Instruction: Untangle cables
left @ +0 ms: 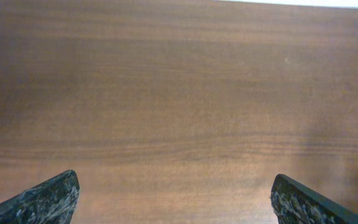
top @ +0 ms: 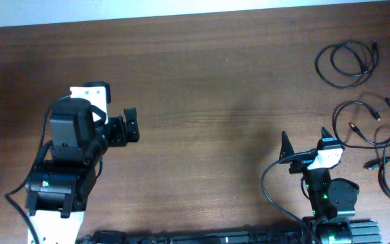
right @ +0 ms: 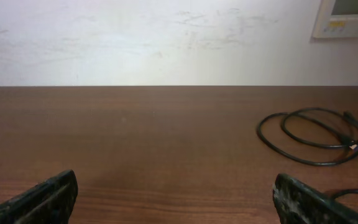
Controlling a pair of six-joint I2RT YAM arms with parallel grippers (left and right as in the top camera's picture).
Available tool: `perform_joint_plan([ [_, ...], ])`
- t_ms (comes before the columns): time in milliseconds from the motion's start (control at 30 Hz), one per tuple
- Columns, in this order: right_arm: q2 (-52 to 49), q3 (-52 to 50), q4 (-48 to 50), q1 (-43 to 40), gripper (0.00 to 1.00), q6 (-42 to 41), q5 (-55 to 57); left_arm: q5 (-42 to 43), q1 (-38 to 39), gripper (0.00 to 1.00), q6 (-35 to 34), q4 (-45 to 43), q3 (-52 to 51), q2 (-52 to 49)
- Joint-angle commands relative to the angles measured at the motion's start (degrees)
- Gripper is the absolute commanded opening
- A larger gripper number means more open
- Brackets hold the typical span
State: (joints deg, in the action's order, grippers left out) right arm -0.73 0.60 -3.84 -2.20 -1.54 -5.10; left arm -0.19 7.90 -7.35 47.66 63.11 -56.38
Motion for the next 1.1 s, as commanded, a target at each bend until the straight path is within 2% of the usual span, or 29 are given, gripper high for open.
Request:
perform_joint_plan([
  [0,0.52,-0.26,-0.35,0.26,0.99,-0.26,0.9,-2.8,-0.13,0.99,-0.46,1.9,-0.96,4.66],
  [133,0.52,-0.26,-0.35,0.26,0.99,-0.26,0.9,-3.96,-0.2,0.99,-0.28,1.86,-7.15,12.94],
  [233,0.52,-0.28,-0.35,0.26,0.99,-0.26,0.9,-3.93,-0.2,0.99,-0.28,-2.16,-13.77,18.8],
  [367,0.52,-0.26,-0.35,0.26,0.99,-0.26,0.9,-3.28,-0.2,0.99,-0.35,-15.74,-27.02,26.88],
  [467,0.52,-0.26,-0.35,0.26,0.99,-0.26,0.9,-2.12,-0.2,0.99,-1.22,-30.23,-37.9,31.61],
  [700,0.52,-0.26,-0.35,0.26,0.99,-0.26,0.9,-2.21,-0.2,0.99,-3.76,-60.02,-56.11,38.27],
  [800,0.52,-0.26,-0.35,0.26,0.99,-0.26,0.87,-2.16,-0.2,0.99,-3.96,-69.9,-62.62,40.65],
  [933,0.52,-0.28,-0.35,0.26,0.99,-0.26,0.9,-2.29,-0.2,0.99,-4.11,-63.93,-62.6,44.39],
  [1067,0.52,-0.28,-0.35,0.26,0.98,-0.26,0.9,-3.78,-0.2,0.99,-4.11,-53.88,-62.6,48.11],
])
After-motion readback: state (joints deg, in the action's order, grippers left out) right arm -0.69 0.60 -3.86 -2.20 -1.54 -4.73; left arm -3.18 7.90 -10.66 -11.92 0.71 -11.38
